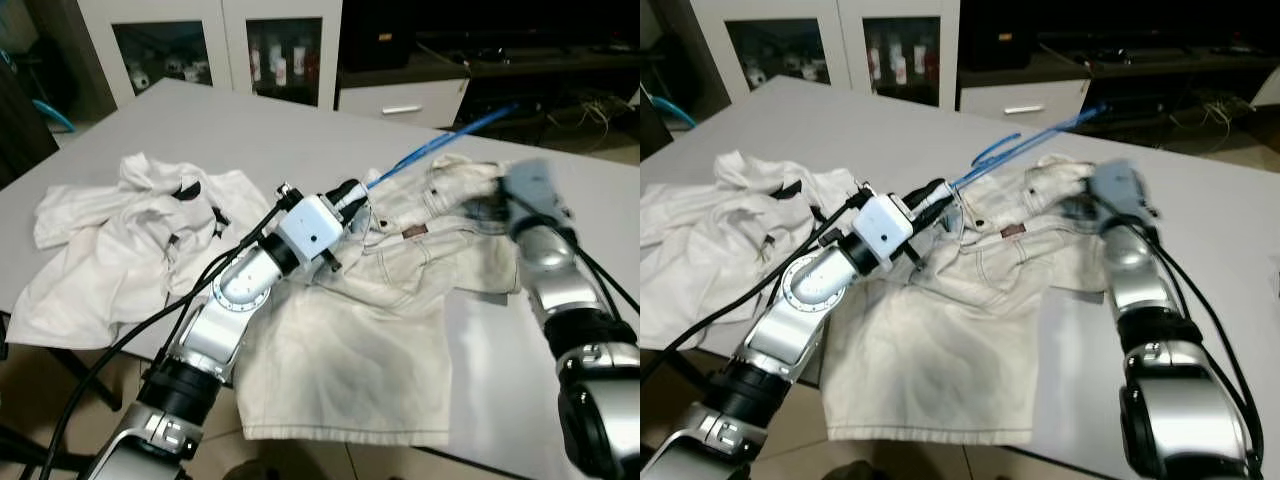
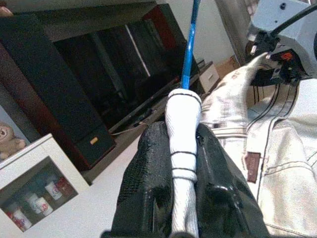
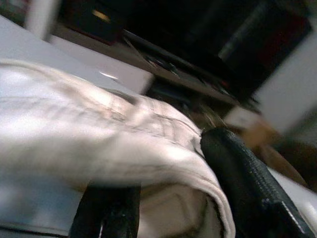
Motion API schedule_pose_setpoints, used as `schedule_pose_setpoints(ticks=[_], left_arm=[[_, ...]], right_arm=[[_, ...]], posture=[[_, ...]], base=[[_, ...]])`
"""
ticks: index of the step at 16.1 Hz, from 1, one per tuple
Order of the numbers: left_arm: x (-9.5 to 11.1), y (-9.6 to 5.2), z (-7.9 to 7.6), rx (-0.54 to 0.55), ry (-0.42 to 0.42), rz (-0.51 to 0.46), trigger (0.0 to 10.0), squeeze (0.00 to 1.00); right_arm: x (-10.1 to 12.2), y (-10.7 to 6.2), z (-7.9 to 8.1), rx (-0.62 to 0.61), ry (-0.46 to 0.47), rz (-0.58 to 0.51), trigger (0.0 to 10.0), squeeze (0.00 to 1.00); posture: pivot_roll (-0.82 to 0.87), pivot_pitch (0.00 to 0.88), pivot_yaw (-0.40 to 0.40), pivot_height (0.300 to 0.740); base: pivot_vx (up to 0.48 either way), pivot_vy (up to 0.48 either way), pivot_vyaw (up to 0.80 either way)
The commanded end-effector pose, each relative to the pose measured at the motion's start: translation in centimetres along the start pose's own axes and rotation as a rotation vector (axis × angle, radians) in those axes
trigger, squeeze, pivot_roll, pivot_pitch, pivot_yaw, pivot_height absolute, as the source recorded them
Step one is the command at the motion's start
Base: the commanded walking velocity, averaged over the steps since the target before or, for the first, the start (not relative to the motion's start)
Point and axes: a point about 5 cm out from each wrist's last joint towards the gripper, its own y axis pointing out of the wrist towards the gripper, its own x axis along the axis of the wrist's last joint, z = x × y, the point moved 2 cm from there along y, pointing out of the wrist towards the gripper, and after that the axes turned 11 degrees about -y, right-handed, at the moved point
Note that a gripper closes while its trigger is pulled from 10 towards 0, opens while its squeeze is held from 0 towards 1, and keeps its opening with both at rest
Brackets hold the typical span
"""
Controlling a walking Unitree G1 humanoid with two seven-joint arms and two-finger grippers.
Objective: Hang hanger
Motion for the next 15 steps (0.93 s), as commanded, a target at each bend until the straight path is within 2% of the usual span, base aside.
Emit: schedule_pose_setpoints(ticks=[1, 2, 5, 6, 8, 9, 10, 11, 12, 14, 15], left_arm=[[0.2, 0.1, -0.3, -0.022, 0.011, -0.01, 10.0, 0.0], [0.1, 0.1, -0.4, -0.023, 0.011, -0.009, 10.0, 0.0], [0.0, 0.1, -0.5, -0.033, 0.014, -0.004, 10.0, 0.0], [0.0, 0.2, -0.5, -0.035, 0.014, -0.003, 10.0, 0.0], [-0.5, 0.1, -0.7, -0.045, 0.033, 0.017, 10.0, 0.0], [-1.1, -0.2, -0.9, -0.066, 0.047, 0.044, 10.0, 0.0], [-1.7, -0.4, -1.1, -0.082, 0.056, 0.068, 10.0, 0.0], [-2.5, -0.7, -1.4, -0.103, 0.07, 0.099, 10.0, 0.0], [-2.7, -0.8, -1.3, -0.108, 0.079, 0.106, 10.0, 0.0], [-2.4, -0.8, -0.8, -0.089, 0.083, 0.097, 10.0, 0.0], [-2.0, -0.6, -0.3, -0.066, 0.098, 0.081, 10.0, 0.0]], right_arm=[[0.7, -0.4, -0.3, 0.054, 0.028, -0.064, 10.0, 1.0], [0.7, -0.6, -0.5, 0.06, 0.044, -0.072, 10.0, 1.0], [0.5, -1.2, -1.5, 0.098, 0.009, -0.09, 10.0, 0.99], [0.3, -1.5, -2.1, 0.125, -0.018, -0.09, 10.0, 0.0], [0.9, -2.2, -4.4, 0.154, -0.105, -0.136, 10.0, 0.0], [1.7, -2.7, -4.5, 0.213, -0.169, -0.197, 10.0, 0.26], [2.3, -3.1, -4.1, 0.264, -0.241, -0.249, 10.0, 1.0], [3.0, -3.7, -3.5, 0.331, -0.351, -0.314, 10.0, 1.0], [3.7, -4.1, -3.3, 0.355, -0.421, -0.355, 10.0, 1.0], [3.7, -4.7, -2.8, 0.438, -0.511, -0.363, 10.0, 1.0], [2.9, -5.0, -2.6, 0.513, -0.553, -0.324, 10.0, 0.78]], posture=[[0.05, 0.0, -0.028, 0.723], [0.05, 0.0, -0.026, 0.723], [0.04, 0.0, -0.024, 0.723], [0.04, 0.0, -0.026, 0.723], [0.04, 0.0, -0.026, 0.723], [0.04, 0.0, -0.023, 0.723], [0.04, 0.0, -0.022, 0.723], [0.04, 0.0, -0.021, 0.723], [0.04, 0.0, -0.021, 0.723], [0.05, 0.0, -0.025, 0.723], [0.05, 0.0, -0.03, 0.723]], base=[[0.0, 0.0, 0.0], [0.0, 0.0, 0.0], [0.0, 0.0, 0.0], [0.0, 0.0, 0.0], [0.0, 0.0, 0.0], [0.0, 0.0, 0.0], [0.0, 0.0, 0.0], [0.0, 0.0, 0.0], [0.0, 0.0, 0.0], [0.0, 0.0, 0.0], [0.0, 0.0, 0.0]])
